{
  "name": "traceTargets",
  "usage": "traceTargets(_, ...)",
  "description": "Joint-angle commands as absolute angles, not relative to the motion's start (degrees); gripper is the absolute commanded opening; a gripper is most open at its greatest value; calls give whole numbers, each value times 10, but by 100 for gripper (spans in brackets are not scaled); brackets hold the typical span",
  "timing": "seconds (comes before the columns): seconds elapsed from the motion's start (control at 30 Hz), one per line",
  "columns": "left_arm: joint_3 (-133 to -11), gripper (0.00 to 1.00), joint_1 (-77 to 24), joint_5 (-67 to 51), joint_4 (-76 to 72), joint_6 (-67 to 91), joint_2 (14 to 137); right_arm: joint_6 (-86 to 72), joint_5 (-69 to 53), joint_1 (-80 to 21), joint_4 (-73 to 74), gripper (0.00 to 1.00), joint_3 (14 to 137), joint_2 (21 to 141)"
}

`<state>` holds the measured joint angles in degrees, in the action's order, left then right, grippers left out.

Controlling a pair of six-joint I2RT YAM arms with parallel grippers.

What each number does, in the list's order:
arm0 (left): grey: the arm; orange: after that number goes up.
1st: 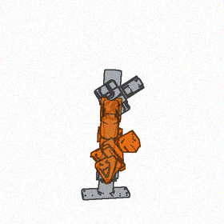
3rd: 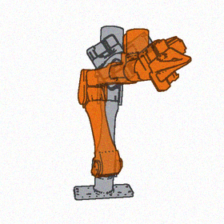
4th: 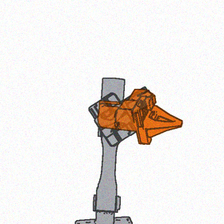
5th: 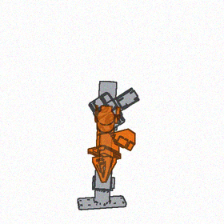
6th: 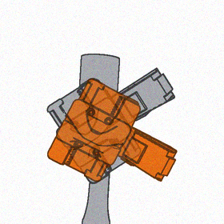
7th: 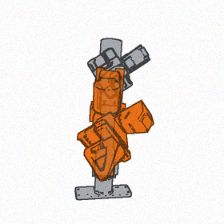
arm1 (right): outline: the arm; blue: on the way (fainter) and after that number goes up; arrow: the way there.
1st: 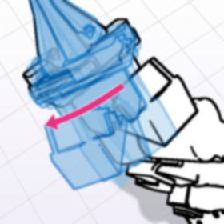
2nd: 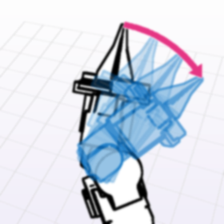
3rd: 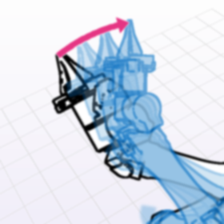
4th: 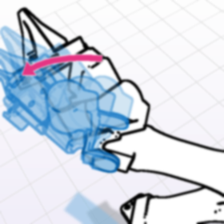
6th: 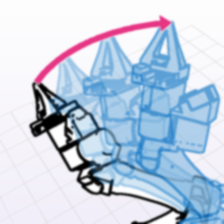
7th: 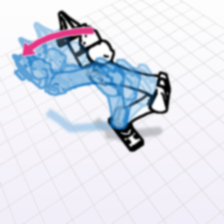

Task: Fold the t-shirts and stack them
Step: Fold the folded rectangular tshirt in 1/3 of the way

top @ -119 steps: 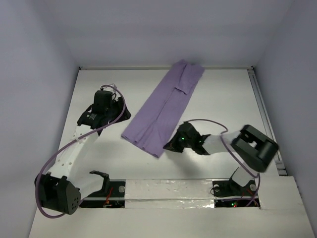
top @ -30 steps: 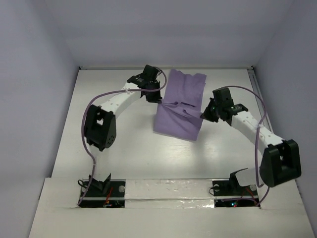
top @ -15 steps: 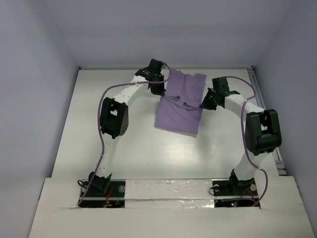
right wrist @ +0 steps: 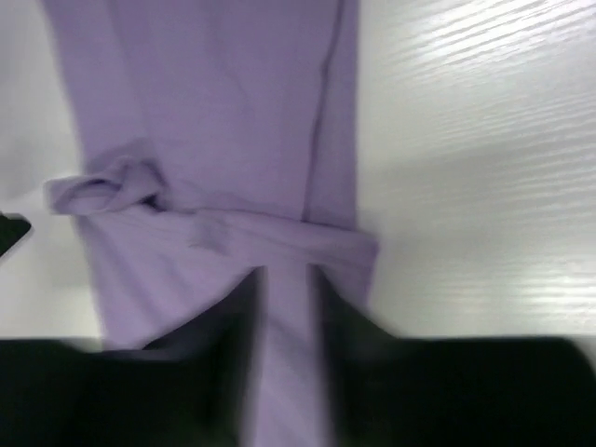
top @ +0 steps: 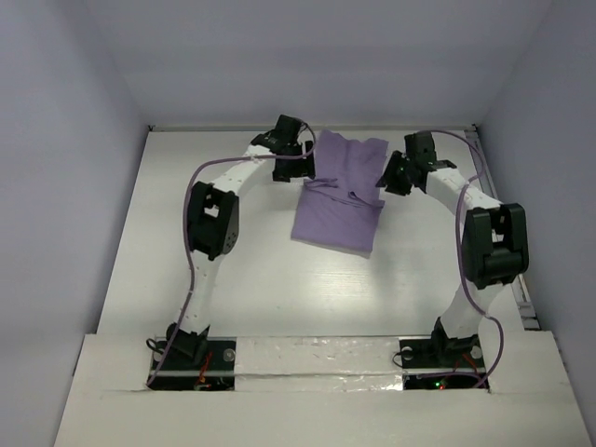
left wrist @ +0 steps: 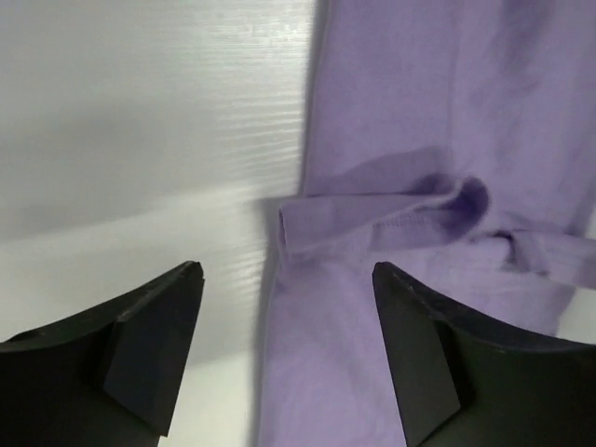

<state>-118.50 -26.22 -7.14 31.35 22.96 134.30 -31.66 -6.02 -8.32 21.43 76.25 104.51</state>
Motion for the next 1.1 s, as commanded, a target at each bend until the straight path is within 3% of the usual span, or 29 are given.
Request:
traceTargets(0.0,-1103,72,-257,-46,254,235,1157,-301,-103,-95,219,21,788,984)
traceTargets(0.03,-1062,69,-257,-67,210,242,1127,-302,-118,-115,216,0,778,981)
traceTargets(0.13,-890,39,-271,-101,141,285,1038,-308,-128,-154,184,0,758,990)
traceTargets(0.17,-851,22,-276,-128,98,297,1026,-309,-122,-174,178,0,764,1012)
traceTargets(0.2,-779,15,-281,-141,74,308,1010,-314,-124,-181,180,0,772,1027)
traceTargets(0.3,-698,5,-299,-158,38,329,1014,-309,-127,-205,179,0,814,1080)
traceTargets(0.83,-604,6,-299,-91,51,272,1050,-286,-81,-211,220,0,894,1200)
traceTargets(1.07,-581,6,-304,-92,48,276,1042,-253,20,-211,216,0,935,1238)
